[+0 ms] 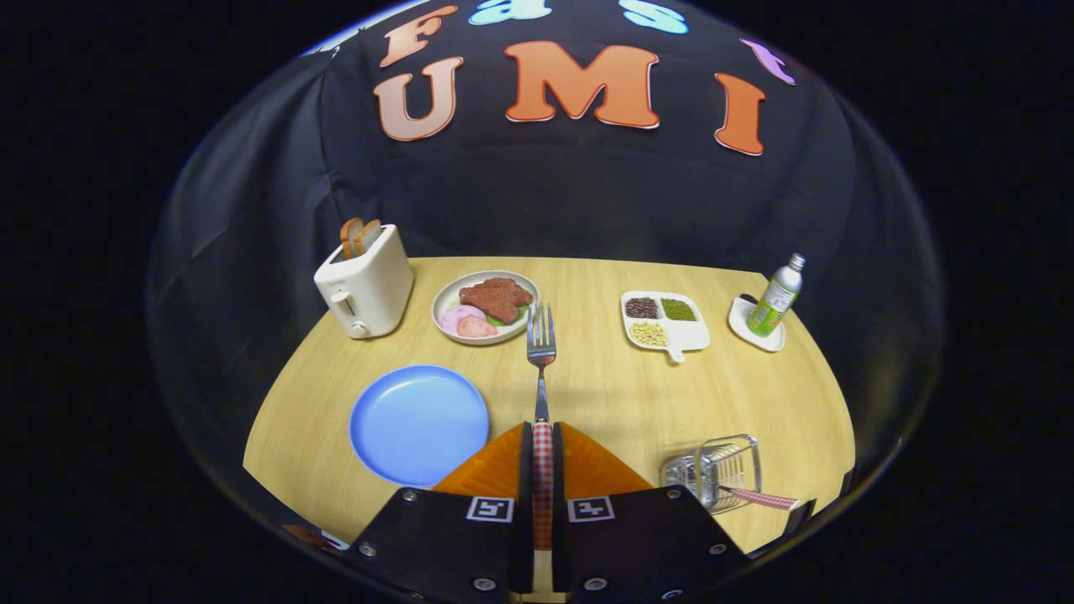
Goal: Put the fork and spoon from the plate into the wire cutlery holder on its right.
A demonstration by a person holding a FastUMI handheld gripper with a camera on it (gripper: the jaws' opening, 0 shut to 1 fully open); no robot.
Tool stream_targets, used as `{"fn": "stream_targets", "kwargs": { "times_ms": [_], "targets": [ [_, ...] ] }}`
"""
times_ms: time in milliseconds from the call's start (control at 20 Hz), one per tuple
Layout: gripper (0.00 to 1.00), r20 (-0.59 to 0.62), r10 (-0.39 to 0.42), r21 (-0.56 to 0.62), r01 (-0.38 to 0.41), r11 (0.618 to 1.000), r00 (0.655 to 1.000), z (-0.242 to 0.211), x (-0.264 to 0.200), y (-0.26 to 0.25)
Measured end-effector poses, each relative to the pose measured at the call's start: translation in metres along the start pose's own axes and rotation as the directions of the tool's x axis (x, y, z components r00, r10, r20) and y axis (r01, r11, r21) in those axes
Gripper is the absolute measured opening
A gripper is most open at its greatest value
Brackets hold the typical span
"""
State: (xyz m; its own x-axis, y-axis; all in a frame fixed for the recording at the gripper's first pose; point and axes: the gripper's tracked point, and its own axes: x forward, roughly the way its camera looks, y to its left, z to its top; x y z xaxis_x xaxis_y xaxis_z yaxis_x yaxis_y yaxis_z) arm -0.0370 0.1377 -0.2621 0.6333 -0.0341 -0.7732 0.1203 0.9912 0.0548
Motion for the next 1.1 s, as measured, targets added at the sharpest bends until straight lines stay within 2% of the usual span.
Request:
{"fn": "stream_targets", "kwargs": {
  "times_ms": [250,550,700,850,1100],
  "targets": [
    [0.09,-0.040,-0.061,0.023,0.061,0.998,0.997,-0.012,-0.024,-0.061],
    [0.09,-0.136,-0.096,0.015,0.099,0.995,0.986,-0.036,-0.044,-0.113],
    [0.09,-0.237,-0.111,0.018,0.119,0.993,0.965,-0.065,-0.045,-0.130],
    [0.09,-0.311,-0.100,0.010,0.109,0.994,0.945,-0.083,-0.043,-0.138],
    [0.09,-0.445,-0.084,-0.044,0.072,0.996,0.892,-0.105,-0.046,-0.143]
  ]
}}
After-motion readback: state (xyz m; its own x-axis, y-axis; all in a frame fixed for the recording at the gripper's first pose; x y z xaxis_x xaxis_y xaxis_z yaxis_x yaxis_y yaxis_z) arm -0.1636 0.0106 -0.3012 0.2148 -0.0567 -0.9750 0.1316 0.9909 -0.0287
